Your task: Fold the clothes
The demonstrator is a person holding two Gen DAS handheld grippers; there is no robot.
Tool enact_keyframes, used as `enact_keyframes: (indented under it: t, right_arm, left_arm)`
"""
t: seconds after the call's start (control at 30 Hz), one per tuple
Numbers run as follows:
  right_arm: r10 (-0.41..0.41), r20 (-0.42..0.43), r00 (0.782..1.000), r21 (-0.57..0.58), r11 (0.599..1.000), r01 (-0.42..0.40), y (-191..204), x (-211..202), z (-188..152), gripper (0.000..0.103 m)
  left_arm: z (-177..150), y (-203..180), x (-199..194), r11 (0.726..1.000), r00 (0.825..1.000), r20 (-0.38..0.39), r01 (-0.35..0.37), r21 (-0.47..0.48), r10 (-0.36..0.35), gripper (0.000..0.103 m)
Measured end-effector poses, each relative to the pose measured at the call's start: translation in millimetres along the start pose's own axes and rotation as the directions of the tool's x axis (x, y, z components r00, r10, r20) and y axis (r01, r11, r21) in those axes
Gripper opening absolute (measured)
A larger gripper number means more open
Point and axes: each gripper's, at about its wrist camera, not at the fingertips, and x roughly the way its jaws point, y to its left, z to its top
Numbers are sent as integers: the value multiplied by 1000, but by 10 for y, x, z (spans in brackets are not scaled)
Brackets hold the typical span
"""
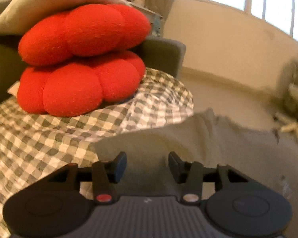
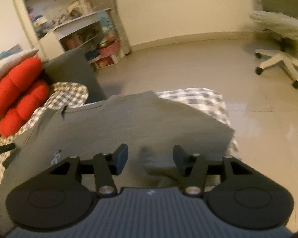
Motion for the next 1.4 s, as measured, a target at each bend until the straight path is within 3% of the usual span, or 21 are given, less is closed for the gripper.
enact_keyframes:
  t: [0.13, 0.37, 0.67, 0.83, 0.9, 1.03, 1.07, 1.27, 1.4]
  right_arm:
    - [-41, 22, 999, 15, 999, 40, -104, -67, 10, 67]
    - [-124, 33, 992, 85, 989, 121, -358, -84, 10, 70]
    - [-130, 25, 991, 271, 955, 118, -780, 4, -78, 72]
    - [-138, 35, 990, 305, 945, 122, -848, 187, -120, 71]
    - [-145, 50, 988, 306, 944, 123, -841, 235, -140, 58]
    - [-154, 105, 982, 283, 952, 119, -775, 203, -137, 14]
    - [-153, 116, 981, 279, 953, 116, -766, 183, -122, 10]
    - [-111, 202, 973, 197, 978, 70, -565, -56, 47, 7]
    - [-38, 227, 973, 122, 992, 11, -301, -178, 212, 6]
  left_arm:
    - [111, -36, -58, 997, 998, 19, 54, -59, -53, 48]
    - [13, -624, -61, 981, 981, 3, 194, 11, -194, 54]
    - [-234, -1472, 213, 926, 929, -95, 366, 89, -358, 57]
    - [-349, -1864, 381, 891, 894, -150, 440, 115, -422, 57]
    - [-388, -1985, 450, 879, 879, -176, 465, 106, -443, 57]
    - [-449, -2161, 544, 860, 852, -216, 503, 89, -476, 57]
    - [-460, -2194, 559, 855, 846, -224, 512, 85, -485, 57]
    - [-449, -2331, 614, 821, 793, -267, 571, 14, -547, 62]
    - [-439, -2293, 656, 797, 756, -274, 599, -77, -595, 65]
